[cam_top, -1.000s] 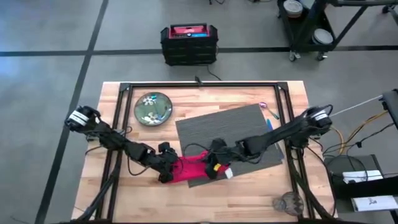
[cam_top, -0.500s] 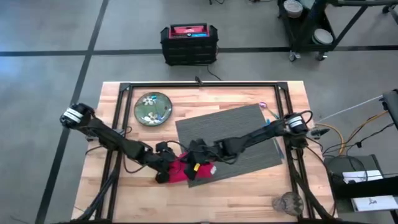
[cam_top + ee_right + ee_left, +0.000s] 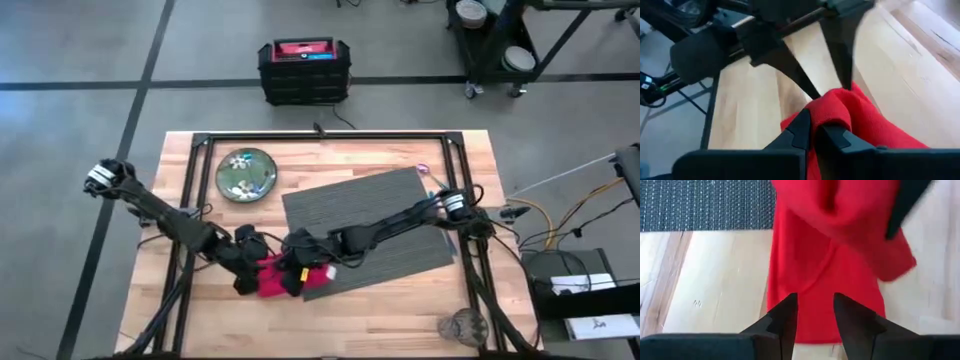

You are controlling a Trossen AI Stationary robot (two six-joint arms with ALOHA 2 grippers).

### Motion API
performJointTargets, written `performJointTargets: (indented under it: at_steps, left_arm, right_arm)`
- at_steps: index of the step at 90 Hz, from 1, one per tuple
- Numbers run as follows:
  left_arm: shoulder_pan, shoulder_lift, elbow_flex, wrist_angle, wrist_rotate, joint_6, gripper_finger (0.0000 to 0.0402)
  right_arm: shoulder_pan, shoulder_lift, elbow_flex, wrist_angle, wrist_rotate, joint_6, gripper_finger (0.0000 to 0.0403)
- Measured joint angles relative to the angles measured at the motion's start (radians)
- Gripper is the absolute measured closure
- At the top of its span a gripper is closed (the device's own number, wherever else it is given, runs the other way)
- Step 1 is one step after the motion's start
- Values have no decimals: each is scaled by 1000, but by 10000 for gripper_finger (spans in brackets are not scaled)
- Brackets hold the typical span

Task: Set table place
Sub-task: Fold the red table napkin

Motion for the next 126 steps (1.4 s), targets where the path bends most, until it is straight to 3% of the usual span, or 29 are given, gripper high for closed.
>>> performJointTargets:
  at_steps: [21,38,55,72,85,102,117,126]
  left_arm:
    - [-2,-8,-16,20,-10,-24,288]
    - [-5,10,-19,18,-6,-24,288]
    - [-5,-5,11,-66,119,-63,288]
    - [-7,-31,46,-122,85,-125,288]
    - [-6,-29,76,-77,-7,-106,288]
    - [-5,0,65,141,-56,61,288]
    - [1,94,64,282,-54,249,288]
    - [5,158,89,273,-54,318,288]
  right_arm:
    - [-38,62,67,-7,-176,34,289]
    - [-45,59,114,-33,-207,-67,199]
    - [-47,15,134,-109,-226,-192,153]
    - [-47,19,140,-260,-232,-292,138]
    - [-43,-101,154,-457,-204,-390,141]
    - [11,-224,50,-695,-9,-437,161]
    - [74,-354,-151,-669,175,-376,179]
    - [96,-393,-277,-633,269,-308,189]
